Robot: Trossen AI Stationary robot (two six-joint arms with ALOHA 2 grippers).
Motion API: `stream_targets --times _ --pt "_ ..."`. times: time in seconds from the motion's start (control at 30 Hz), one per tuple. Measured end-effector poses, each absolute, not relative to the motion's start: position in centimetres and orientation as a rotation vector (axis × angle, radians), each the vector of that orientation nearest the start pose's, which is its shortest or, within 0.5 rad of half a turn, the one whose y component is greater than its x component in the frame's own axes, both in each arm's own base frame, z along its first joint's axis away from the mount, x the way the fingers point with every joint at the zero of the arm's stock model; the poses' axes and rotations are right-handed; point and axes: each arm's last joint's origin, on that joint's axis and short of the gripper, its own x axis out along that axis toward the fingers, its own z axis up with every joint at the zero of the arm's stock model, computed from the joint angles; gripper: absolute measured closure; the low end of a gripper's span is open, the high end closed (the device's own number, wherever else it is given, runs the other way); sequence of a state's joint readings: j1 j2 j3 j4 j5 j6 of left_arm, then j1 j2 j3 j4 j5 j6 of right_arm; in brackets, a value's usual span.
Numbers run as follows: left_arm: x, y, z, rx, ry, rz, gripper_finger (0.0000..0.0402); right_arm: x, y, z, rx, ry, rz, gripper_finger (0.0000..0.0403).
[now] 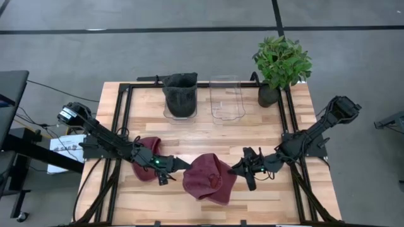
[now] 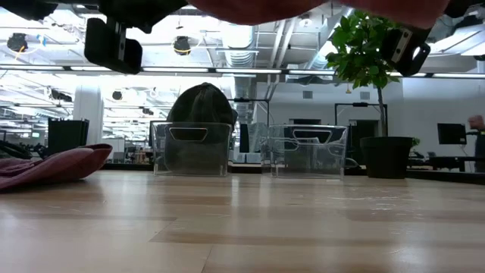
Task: Pick & Place hat
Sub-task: Put the right red cap into the right transparent bin
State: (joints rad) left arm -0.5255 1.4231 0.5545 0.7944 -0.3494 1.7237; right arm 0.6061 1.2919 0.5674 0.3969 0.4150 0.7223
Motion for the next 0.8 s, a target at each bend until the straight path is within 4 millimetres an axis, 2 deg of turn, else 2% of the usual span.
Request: stream_targets --times 0.2,0.47,0.8 --pt "24.68 -13.29 20.92 1.714 -0.129 -0.218 0.0306 22.41 13.22 20.95 0.528 0.334 0.066 0.0402" --pt "24.70 -13.21 20.92 1.622 -0.093 -0.197 0.0392 22.62 12.88 20.95 0.517 0.334 0.063 0.0401" --pt "24.76 -13.03 20.93 1.489 -0.058 -0.178 0.0392 22.58 13.00 20.94 0.519 0.344 0.089 0.0375"
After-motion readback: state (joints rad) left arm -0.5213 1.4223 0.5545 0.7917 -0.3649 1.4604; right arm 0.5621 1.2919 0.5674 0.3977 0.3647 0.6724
